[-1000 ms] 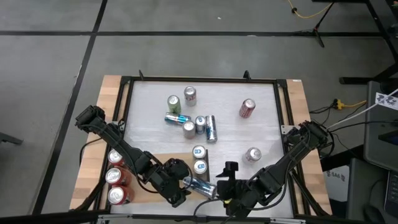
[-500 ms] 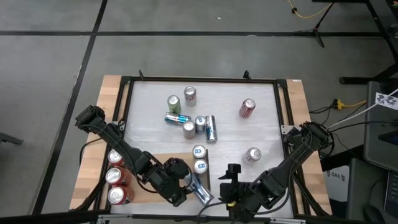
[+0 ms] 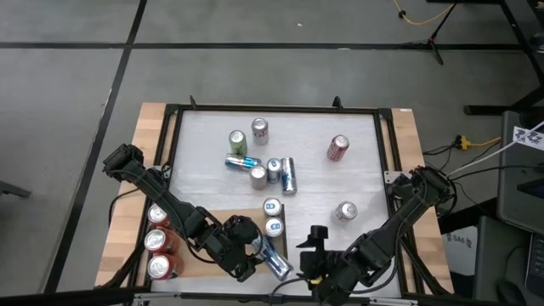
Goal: Place canned beverage on shelf
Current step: Put the blue soda can on the shelf aligned with the blue soda cans
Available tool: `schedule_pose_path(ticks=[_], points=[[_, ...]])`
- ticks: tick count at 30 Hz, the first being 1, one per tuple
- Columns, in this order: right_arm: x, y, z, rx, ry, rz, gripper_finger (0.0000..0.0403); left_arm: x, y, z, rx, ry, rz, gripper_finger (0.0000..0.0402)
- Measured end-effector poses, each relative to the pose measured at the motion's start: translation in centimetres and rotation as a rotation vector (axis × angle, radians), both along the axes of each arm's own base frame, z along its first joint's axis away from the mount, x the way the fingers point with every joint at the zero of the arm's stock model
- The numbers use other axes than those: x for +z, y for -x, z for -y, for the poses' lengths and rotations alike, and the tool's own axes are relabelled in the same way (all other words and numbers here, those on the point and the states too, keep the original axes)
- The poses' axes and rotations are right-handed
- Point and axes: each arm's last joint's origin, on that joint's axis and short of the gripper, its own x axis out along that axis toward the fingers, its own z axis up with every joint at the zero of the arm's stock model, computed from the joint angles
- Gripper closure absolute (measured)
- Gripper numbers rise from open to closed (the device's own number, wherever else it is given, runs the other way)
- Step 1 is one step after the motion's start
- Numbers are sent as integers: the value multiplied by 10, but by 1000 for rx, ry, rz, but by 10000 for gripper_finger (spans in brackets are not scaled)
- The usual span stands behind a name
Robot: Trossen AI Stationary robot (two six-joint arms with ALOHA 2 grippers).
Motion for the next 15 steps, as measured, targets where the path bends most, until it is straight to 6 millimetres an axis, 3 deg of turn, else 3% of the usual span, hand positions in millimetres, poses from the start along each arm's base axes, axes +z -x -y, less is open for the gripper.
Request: schedule_pose_path(ticks=[15], points=[[8,35,-40,-164,-112,214,75,0,0,0,-1,-4,-1,107]])
